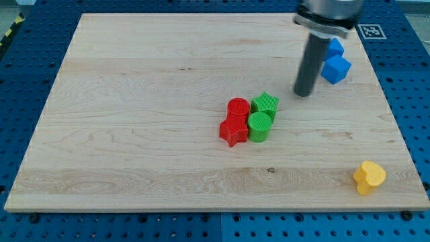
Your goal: Move the yellow heart to the left of the blue cube
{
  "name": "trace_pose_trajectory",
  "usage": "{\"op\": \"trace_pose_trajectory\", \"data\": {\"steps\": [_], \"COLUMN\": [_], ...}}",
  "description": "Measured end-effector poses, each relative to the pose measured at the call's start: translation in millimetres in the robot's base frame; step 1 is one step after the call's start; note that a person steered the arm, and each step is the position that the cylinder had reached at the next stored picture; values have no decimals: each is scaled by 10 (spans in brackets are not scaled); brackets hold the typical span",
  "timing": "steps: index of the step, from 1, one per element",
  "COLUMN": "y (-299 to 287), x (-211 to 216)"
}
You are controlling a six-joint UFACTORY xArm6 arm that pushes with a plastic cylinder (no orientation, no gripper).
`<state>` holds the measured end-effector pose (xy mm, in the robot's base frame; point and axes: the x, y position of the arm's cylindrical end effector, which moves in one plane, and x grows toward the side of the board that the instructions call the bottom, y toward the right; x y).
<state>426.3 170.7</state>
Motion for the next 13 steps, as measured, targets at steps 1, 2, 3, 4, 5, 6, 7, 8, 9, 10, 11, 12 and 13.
{"op": "trace_pose_trajectory", "data": {"steps": [1, 2, 3, 4, 5, 6, 7, 8, 9, 10, 11, 12, 13], "y": [179, 176, 113, 104, 257, 294, 386, 556, 787, 805, 757, 611, 535], "x": [480, 1038, 1609, 1729, 1915, 1912, 1917, 1912, 1916, 1916, 1916, 1917, 1902]}}
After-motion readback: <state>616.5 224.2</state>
